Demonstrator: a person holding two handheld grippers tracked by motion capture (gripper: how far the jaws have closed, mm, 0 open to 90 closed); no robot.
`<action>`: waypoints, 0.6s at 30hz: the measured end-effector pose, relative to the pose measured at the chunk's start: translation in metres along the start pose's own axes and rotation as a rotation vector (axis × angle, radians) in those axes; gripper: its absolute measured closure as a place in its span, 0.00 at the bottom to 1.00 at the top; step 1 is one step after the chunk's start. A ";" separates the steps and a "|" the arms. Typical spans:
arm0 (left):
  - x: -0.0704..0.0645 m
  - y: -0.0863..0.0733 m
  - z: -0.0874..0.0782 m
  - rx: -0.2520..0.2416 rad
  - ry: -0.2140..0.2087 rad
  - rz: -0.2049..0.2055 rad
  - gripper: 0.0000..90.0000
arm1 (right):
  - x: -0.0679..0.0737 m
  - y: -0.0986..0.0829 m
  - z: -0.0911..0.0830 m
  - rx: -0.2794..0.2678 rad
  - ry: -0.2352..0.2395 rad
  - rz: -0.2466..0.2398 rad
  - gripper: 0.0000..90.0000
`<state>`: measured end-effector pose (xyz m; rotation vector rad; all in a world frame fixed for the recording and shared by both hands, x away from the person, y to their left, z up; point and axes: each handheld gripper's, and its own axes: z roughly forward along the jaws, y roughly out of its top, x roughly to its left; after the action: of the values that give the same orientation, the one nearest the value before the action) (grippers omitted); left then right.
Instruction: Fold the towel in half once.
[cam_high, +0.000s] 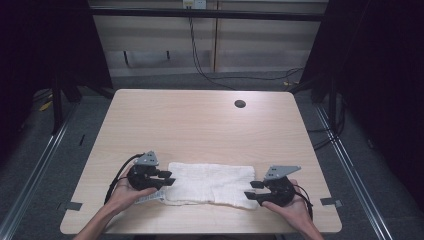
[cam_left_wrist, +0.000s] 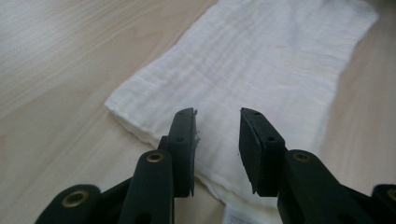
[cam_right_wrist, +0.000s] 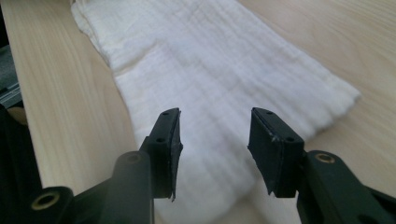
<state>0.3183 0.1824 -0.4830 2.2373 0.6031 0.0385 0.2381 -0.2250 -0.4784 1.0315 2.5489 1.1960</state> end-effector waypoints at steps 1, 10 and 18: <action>0.001 0.003 0.008 0.007 -0.002 0.009 0.73 | -0.002 0.007 0.011 0.005 0.011 0.012 0.59; 0.000 0.000 0.019 0.052 -0.003 0.035 0.70 | 0.014 0.037 0.059 0.051 0.074 -0.027 0.51; -0.008 0.001 0.022 0.055 -0.003 0.047 0.86 | 0.038 0.042 0.079 0.100 0.055 -0.123 0.53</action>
<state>0.3164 0.1626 -0.4962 2.3041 0.5560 0.0430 0.2620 -0.1325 -0.4954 0.8578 2.6951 1.0898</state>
